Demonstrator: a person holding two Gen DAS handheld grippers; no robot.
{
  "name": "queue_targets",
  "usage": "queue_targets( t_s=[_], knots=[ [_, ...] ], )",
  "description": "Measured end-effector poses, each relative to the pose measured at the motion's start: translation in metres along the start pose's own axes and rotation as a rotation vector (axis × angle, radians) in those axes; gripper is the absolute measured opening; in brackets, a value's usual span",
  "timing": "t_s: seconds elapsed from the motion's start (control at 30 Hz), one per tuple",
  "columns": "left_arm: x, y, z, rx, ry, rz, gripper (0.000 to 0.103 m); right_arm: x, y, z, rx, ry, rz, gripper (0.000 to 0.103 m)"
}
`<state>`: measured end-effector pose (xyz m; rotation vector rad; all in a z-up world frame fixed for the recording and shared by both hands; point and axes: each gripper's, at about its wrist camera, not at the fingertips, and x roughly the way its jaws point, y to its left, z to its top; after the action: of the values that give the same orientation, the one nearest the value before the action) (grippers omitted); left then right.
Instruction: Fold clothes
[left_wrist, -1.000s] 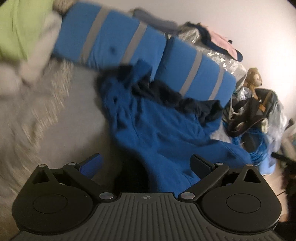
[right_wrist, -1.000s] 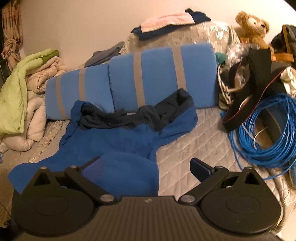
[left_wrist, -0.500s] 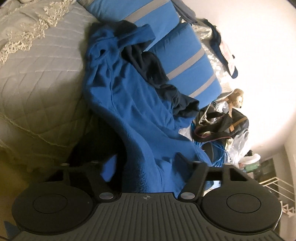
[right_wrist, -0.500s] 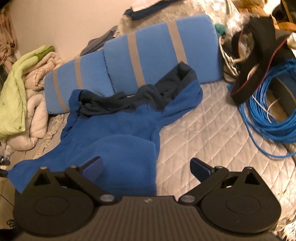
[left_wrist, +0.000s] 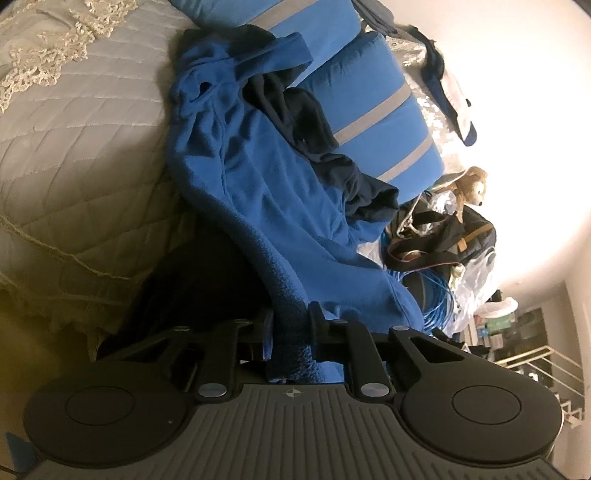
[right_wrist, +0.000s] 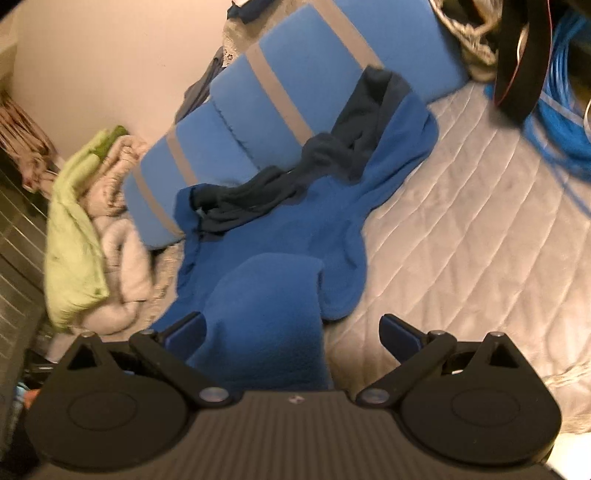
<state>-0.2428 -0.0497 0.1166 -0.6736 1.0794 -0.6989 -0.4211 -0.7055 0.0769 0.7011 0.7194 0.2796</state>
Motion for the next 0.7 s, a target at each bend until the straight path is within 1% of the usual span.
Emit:
queue_targets(
  t_s=[0.03,0.07,0.1,0.13,0.17,0.2,0.23,0.37,0.43,0.5,0.63,0.7],
  knots=[
    [-0.001,0.0,0.001,-0.003,-0.006,-0.003,0.017,0.003,-0.005,-0.001,0.024,0.005,0.019,0.087],
    [-0.003,0.001,0.002,-0.007,-0.011,-0.006,0.017,0.006,-0.011,-0.003,0.053,0.016,0.047,0.07],
    [-0.004,0.001,0.002,-0.01,-0.017,-0.009,0.017,0.007,-0.014,-0.004,0.069,0.028,0.072,0.057],
    [-0.007,0.0,0.003,-0.011,-0.029,-0.005,0.017,0.008,-0.015,-0.006,0.077,0.038,0.098,0.034],
    [-0.01,-0.002,0.004,-0.011,-0.041,-0.001,0.017,0.009,-0.015,-0.007,0.084,0.045,0.121,0.024],
    [-0.013,-0.004,0.005,-0.011,-0.054,0.004,0.016,0.006,-0.014,-0.008,0.08,0.038,0.125,0.019],
    [-0.017,-0.006,0.007,-0.011,-0.069,0.011,0.016,0.001,-0.011,-0.007,0.083,0.03,0.132,0.012],
    [-0.034,-0.014,0.014,-0.008,-0.135,0.04,0.016,-0.023,0.002,0.0,0.079,-0.019,0.142,0.009],
    [-0.044,-0.016,0.019,-0.015,-0.167,0.05,0.016,-0.033,0.013,0.005,0.054,-0.029,0.124,0.009],
    [-0.051,-0.019,0.021,-0.016,-0.189,0.063,0.016,-0.04,0.022,0.006,0.038,-0.032,0.091,0.008],
    [-0.063,-0.021,0.025,-0.033,-0.227,0.103,0.016,-0.044,0.031,0.002,0.061,-0.013,0.072,0.007],
    [-0.065,-0.02,0.026,-0.041,-0.232,0.113,0.016,-0.046,0.035,-0.001,0.076,-0.001,0.063,0.007]
  ],
)
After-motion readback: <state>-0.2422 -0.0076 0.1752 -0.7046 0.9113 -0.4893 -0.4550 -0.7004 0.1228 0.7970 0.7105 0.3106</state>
